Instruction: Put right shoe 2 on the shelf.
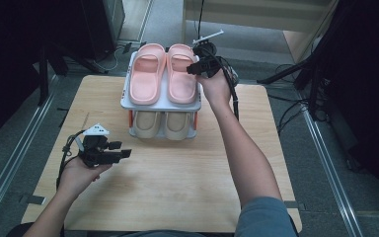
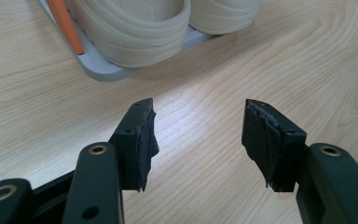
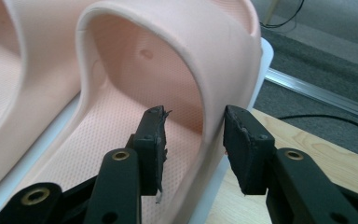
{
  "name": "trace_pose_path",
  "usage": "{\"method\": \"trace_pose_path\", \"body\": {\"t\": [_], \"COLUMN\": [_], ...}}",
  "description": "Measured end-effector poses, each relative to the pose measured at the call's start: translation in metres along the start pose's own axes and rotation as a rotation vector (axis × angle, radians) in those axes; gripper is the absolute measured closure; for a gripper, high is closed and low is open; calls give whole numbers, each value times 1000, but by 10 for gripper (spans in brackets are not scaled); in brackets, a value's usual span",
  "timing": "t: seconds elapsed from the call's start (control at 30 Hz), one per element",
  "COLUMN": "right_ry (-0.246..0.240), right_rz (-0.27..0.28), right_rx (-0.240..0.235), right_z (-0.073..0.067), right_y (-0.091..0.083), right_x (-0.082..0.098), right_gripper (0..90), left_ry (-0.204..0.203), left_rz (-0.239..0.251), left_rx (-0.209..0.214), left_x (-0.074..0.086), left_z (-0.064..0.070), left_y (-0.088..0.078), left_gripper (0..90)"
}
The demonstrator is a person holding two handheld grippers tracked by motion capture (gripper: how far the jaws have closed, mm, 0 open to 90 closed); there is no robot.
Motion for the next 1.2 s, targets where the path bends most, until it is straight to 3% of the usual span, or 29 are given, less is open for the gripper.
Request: {"method": "trace_pose_path", "body": {"t": [0.3,0.6,0.83,1.2], "right_ry": [-41,-19,-13,-52], "right_rz": [23,67,92,113], "right_rx": [-35,-93,-130,-174], "right_z": [-15,-10,-6,-2], "right_y": [-8,-22,-38,-58], "right_x": [9,17,30,60], "right_gripper": [594,593,589,586], "left_ry": [1,-4,15,23], "left_rz": [-2,-2,-10,-42], "left_rx": [1,3,7,31], "left_x": [0,-2,-6,-9], "left_z": [-2,-5,-4,0], "left_y": [-1,2,7,18], "left_gripper": [441,440,440,434]}}
Point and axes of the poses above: each handheld gripper's, and its own axes: y roughly forward along the jaws, x roughly out of its underside, z roughly to its right, the point moved 10 cm from there along y, roughly forward along the jaws, and after that the axes turned 9 degrees about y, right-handed, at the moved point
